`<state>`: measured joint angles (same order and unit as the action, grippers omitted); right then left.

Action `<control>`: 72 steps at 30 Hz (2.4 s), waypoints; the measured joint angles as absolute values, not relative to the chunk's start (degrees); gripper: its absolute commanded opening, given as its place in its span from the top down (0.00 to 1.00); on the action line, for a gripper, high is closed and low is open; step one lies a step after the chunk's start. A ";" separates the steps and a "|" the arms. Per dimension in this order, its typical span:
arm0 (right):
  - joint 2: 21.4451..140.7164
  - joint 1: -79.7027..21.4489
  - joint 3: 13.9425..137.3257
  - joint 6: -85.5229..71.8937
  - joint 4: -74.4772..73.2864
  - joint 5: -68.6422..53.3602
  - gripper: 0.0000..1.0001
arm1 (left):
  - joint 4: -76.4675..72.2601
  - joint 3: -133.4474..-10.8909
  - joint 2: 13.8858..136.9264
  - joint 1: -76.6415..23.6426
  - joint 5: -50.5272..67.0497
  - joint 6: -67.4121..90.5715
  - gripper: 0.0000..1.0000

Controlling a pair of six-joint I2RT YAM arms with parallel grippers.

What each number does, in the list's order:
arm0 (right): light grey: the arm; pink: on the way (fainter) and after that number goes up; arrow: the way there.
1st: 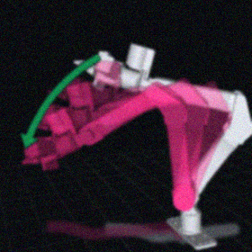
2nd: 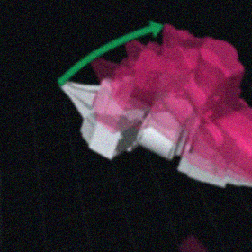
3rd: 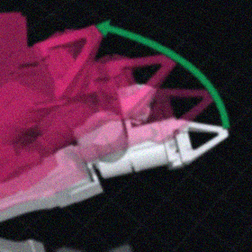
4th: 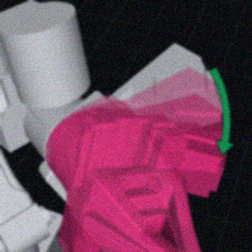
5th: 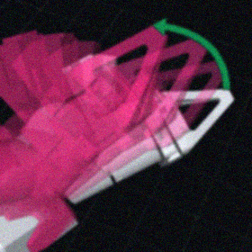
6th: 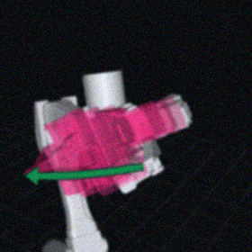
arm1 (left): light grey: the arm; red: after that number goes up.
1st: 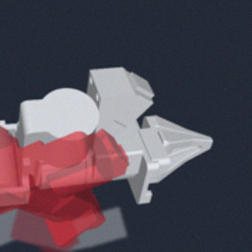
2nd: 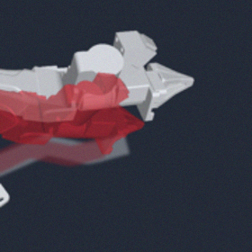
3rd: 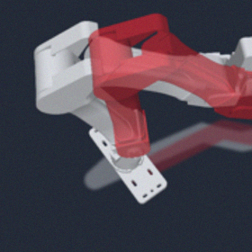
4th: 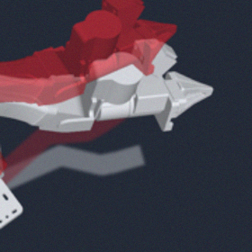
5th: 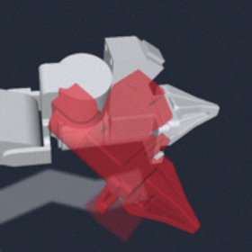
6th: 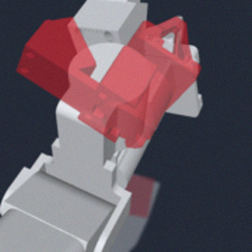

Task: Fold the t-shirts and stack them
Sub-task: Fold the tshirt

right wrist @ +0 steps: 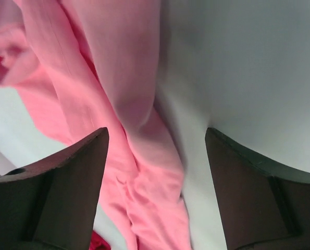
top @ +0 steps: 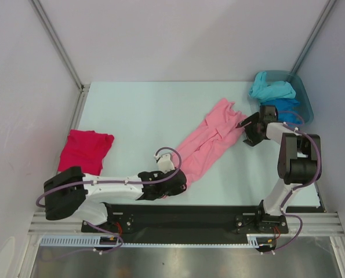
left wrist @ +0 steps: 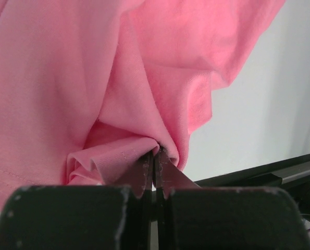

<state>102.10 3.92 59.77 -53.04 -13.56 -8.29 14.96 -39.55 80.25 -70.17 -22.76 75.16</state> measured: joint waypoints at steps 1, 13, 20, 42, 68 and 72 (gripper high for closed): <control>102.10 3.95 59.68 -53.01 -12.75 -7.99 0.20 | 14.98 -39.40 79.96 -70.17 -22.83 75.18 1.00; 108.29 2.66 62.35 -53.17 0.21 -10.61 0.20 | 15.57 -38.37 78.61 -70.17 -23.44 75.53 1.00; 112.75 -0.10 66.57 -53.52 2.76 -10.52 0.42 | 16.27 -38.35 77.36 -70.19 -23.88 75.64 1.00; 125.01 -2.39 85.76 -50.83 -7.33 -16.71 1.00 | 11.62 -48.12 90.67 -72.62 -20.16 69.95 1.00; 152.40 -10.17 136.11 -48.36 -30.22 -26.26 1.00 | 8.29 -67.53 107.74 -74.67 -15.22 61.45 1.00; 152.79 -9.93 136.25 -49.36 -29.91 -27.42 0.96 | 8.21 -70.50 109.75 -74.61 -15.20 60.31 0.91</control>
<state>152.79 -9.93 136.25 -49.36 -29.91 -27.42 8.21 -70.50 109.75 -74.61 -15.20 60.31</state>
